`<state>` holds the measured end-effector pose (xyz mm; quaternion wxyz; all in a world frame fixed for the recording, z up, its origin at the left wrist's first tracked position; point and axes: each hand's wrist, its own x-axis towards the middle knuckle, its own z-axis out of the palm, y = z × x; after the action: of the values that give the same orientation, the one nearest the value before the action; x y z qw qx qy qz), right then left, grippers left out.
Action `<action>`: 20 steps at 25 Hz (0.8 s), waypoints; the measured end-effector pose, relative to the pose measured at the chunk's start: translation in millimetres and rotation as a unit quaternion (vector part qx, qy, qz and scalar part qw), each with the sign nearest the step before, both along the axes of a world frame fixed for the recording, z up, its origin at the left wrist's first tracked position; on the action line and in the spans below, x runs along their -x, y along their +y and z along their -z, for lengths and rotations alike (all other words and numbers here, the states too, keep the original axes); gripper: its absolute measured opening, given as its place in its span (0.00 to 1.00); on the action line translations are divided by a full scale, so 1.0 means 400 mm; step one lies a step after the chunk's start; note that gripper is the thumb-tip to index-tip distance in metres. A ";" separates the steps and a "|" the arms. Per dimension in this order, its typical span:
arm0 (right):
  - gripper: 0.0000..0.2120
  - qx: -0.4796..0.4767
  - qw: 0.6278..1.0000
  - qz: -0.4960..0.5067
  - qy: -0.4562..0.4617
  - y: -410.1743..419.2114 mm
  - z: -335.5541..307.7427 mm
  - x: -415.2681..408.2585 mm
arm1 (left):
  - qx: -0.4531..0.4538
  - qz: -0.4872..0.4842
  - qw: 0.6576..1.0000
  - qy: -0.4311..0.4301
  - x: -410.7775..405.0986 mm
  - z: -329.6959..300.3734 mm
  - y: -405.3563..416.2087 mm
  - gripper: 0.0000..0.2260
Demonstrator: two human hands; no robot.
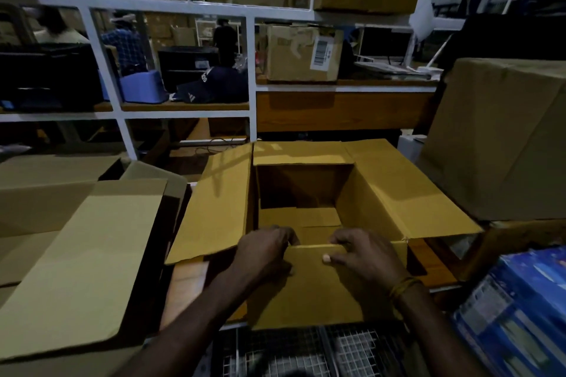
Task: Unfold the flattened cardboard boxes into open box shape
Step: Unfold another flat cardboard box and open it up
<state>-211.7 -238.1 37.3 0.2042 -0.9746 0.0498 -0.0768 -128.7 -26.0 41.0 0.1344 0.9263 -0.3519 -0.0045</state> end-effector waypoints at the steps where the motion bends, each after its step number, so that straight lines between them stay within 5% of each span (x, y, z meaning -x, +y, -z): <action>1: 0.13 0.001 1.000 -0.010 0.017 0.005 -0.009 -0.009 | -0.013 0.016 1.000 0.019 -0.010 -0.004 0.004 0.20; 4: 0.17 0.003 0.999 0.015 0.035 0.020 -0.010 -0.046 | -0.050 0.069 0.994 0.067 -0.039 -0.025 0.010 0.23; 9: 0.23 -0.026 0.995 0.076 0.056 0.029 -0.008 -0.106 | 0.035 0.088 0.960 0.263 -0.100 -0.034 0.002 0.33; 14: 0.36 -0.027 0.995 0.044 0.089 -0.005 -0.002 -0.212 | 0.003 0.062 0.973 0.222 -0.208 -0.001 -0.060 0.41; 20: 0.40 0.088 0.985 0.004 0.149 -0.067 0.013 -0.381 | -0.084 0.003 0.983 0.165 -0.366 0.023 -0.135 0.44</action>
<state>-59.3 -264.9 32.1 0.1075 -0.9892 0.0763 0.0648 17.7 -80.1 31.9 0.1126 0.9196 -0.3261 -0.1877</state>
